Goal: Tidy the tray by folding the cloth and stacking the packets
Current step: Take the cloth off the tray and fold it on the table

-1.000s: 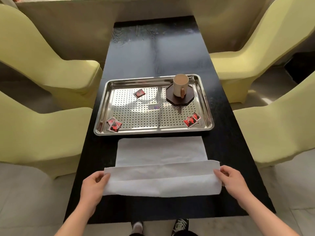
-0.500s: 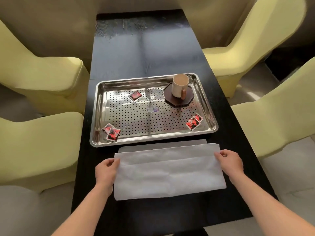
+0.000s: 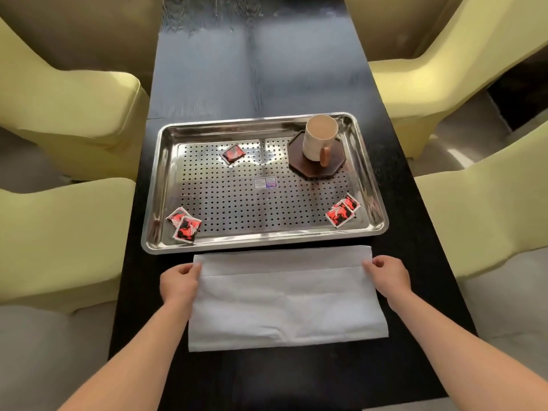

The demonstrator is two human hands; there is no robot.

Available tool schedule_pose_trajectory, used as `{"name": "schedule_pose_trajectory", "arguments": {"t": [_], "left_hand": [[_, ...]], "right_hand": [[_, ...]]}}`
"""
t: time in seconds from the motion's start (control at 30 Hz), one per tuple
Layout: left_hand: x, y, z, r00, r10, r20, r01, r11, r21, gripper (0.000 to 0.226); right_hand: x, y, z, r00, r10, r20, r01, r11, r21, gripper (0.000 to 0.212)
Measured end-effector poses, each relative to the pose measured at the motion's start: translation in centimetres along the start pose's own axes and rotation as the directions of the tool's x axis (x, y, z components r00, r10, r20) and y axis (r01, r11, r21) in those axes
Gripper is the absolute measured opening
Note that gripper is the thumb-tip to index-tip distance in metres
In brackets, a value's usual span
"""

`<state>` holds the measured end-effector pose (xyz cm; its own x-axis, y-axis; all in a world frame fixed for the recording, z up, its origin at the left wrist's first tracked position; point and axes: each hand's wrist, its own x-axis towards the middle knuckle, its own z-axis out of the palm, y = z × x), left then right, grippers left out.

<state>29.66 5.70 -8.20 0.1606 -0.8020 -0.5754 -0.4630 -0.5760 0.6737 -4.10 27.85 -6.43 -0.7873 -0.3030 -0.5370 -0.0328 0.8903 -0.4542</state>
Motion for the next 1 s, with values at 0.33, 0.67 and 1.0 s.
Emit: {"name": "schedule_pose_trajectory", "arguments": {"t": [0.33, 0.67, 1.0], "left_hand": [[0.5, 0.0, 0.5, 0.999, 0.018, -0.041, -0.017, 1.000, 0.018, 0.027], [-2.2, -2.3, 0.3, 0.913, 0.408, 0.029, -0.370, 0.792, 0.486, 0.043], [-2.7, -2.7, 0.9, 0.925, 0.370, 0.086, -0.338, 0.700, 0.629, 0.052]], "right_hand": [[1.0, 0.5, 0.9, 1.000, -0.011, -0.017, 0.012, 1.000, 0.014, 0.025], [-0.8, 0.8, 1.0, 0.993, -0.042, -0.107, 0.048, 0.997, 0.054, 0.033], [-3.2, 2.0, 3.4, 0.943, -0.318, -0.096, 0.286, 0.925, -0.250, 0.033]]}}
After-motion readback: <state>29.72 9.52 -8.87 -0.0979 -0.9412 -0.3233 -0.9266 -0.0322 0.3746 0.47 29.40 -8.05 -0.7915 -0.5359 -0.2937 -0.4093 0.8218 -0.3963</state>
